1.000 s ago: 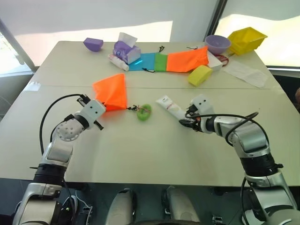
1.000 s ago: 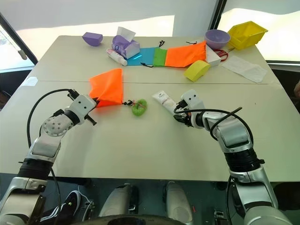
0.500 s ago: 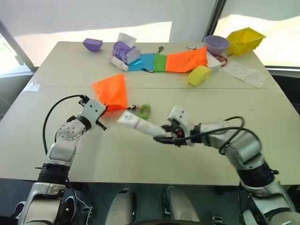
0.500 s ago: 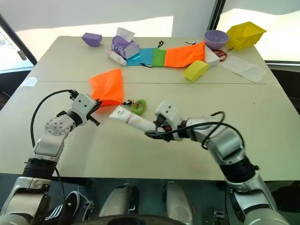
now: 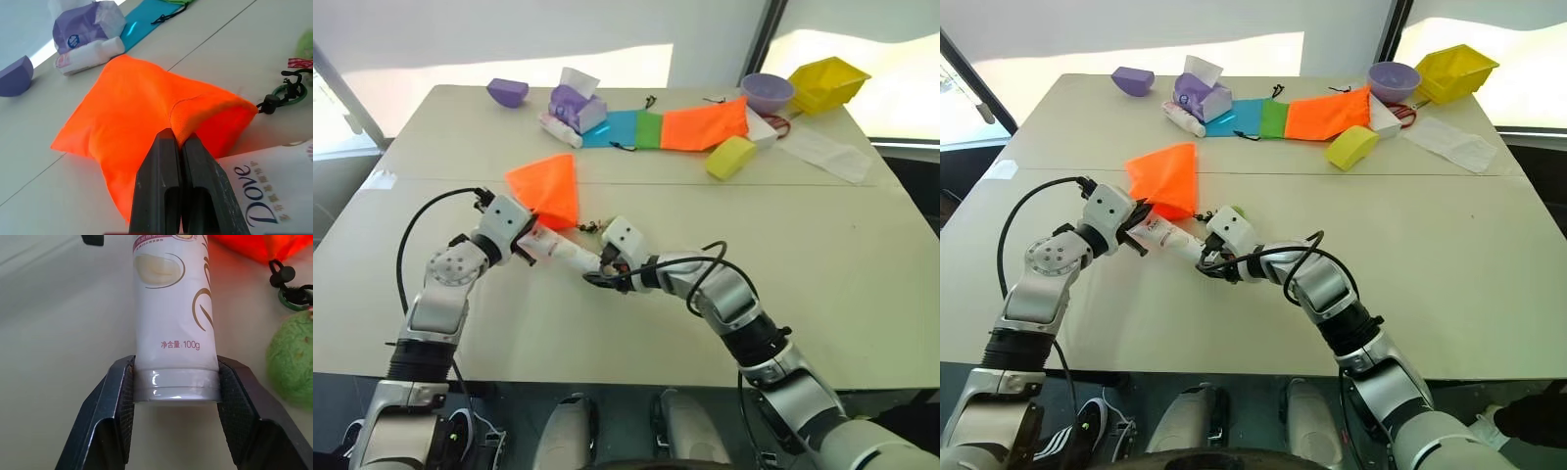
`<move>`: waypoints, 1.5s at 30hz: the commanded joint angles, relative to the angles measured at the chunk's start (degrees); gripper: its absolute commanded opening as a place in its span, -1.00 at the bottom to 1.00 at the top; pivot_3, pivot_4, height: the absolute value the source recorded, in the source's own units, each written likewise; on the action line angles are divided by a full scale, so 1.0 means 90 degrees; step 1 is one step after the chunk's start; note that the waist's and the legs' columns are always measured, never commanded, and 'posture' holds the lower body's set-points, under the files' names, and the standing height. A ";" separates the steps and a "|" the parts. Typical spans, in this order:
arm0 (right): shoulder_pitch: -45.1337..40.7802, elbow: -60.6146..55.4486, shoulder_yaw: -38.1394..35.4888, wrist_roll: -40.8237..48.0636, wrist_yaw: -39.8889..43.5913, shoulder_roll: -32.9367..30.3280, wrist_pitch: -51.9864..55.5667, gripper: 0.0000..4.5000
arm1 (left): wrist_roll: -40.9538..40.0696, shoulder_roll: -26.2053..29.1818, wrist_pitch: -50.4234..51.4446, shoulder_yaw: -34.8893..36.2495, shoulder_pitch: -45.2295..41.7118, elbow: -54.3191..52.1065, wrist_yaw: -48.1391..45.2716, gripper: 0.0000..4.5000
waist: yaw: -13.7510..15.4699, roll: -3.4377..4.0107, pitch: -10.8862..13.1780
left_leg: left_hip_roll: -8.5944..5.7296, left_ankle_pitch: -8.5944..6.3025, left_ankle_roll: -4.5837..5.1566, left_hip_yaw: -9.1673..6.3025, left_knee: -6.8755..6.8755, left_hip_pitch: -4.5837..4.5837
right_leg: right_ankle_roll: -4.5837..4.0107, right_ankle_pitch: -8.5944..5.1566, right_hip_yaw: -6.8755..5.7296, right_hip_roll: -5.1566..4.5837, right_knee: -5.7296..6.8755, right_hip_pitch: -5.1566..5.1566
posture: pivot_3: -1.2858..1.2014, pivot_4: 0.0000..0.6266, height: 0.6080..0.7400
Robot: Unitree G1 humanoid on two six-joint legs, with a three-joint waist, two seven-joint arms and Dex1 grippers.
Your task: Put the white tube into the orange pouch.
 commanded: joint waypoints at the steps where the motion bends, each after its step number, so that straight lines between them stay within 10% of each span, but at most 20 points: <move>1: -0.0178 -0.0046 -0.0428 0.0018 -0.0282 0.0217 0.0019 -0.20 | -0.0058 0.0008 0.0000 0.0047 0.0007 -0.0305 -0.0010 -1.00 | -0.0001 0.0000 0.0000 | 0.0000 0.0000 0.0000 0.0000 -0.0001 0.0000 | 0.0000 0.0000 0.0000 0.0000 0.0002 -0.0002 | 0.03 -0.52 1.00; 28: -0.1028 0.1407 -0.0746 -0.0466 -0.1143 0.1559 -0.0396 -0.20 | -0.0172 -0.0164 0.0838 0.0039 0.0099 -0.0979 -0.0037 -1.00 | -0.0031 0.0001 0.0000 | 0.0002 0.0001 -0.0004 0.0000 -0.0013 -0.0006 | -0.0001 0.0000 0.0001 -0.0002 0.0001 -0.0015 | 0.03 -0.52 1.00; 37: -0.0326 -0.0247 0.0010 -0.0296 0.0517 -0.0053 -0.0202 -0.20 | -0.0138 0.0014 0.0734 0.0294 -0.0004 -0.0818 0.0074 -1.00 | -0.0012 0.0001 0.0001 | 0.0001 0.0001 -0.0004 0.0000 -0.0014 -0.0011 | -0.0001 0.0000 0.0001 -0.0005 -0.0004 -0.0017 | 0.03 -0.52 1.00; 45: 0.0593 -0.1587 -0.1362 0.0521 0.1455 -0.1664 -0.0691 -0.20 | -0.0173 0.0261 0.0413 0.0362 0.0296 -0.0621 -0.0059 -1.00 | -0.0006 0.0000 0.0003 | 0.0001 0.0001 -0.0003 0.0000 -0.0015 -0.0013 | -0.0002 0.0000 0.0001 -0.0005 -0.0011 -0.0016 | 0.03 -0.52 1.00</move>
